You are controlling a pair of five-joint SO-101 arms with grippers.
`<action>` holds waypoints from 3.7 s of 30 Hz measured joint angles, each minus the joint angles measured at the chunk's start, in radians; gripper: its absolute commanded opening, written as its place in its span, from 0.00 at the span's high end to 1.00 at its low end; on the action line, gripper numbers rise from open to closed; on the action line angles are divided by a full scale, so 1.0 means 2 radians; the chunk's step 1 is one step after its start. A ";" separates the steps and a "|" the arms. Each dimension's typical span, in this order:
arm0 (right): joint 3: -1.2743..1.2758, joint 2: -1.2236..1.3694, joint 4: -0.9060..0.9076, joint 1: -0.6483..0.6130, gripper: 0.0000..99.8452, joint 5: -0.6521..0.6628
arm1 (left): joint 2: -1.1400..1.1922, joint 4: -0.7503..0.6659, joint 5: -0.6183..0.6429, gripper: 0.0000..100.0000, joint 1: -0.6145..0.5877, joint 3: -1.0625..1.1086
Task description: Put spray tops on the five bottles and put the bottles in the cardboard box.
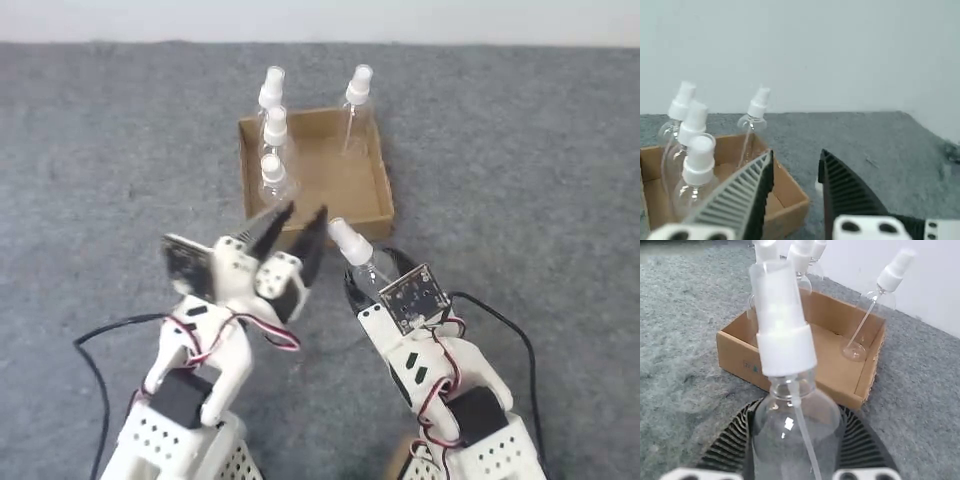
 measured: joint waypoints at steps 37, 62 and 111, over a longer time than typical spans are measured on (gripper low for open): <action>0.010 0.001 -0.003 0.002 0.95 0.000 | -0.008 -0.003 -0.091 0.87 -0.046 0.026; 0.010 0.001 -0.048 -0.029 0.95 -0.001 | -0.012 -0.002 -0.088 0.86 0.062 0.042; 0.025 0.001 -0.048 0.031 0.95 -0.001 | -0.007 0.013 -0.023 0.87 -0.256 0.008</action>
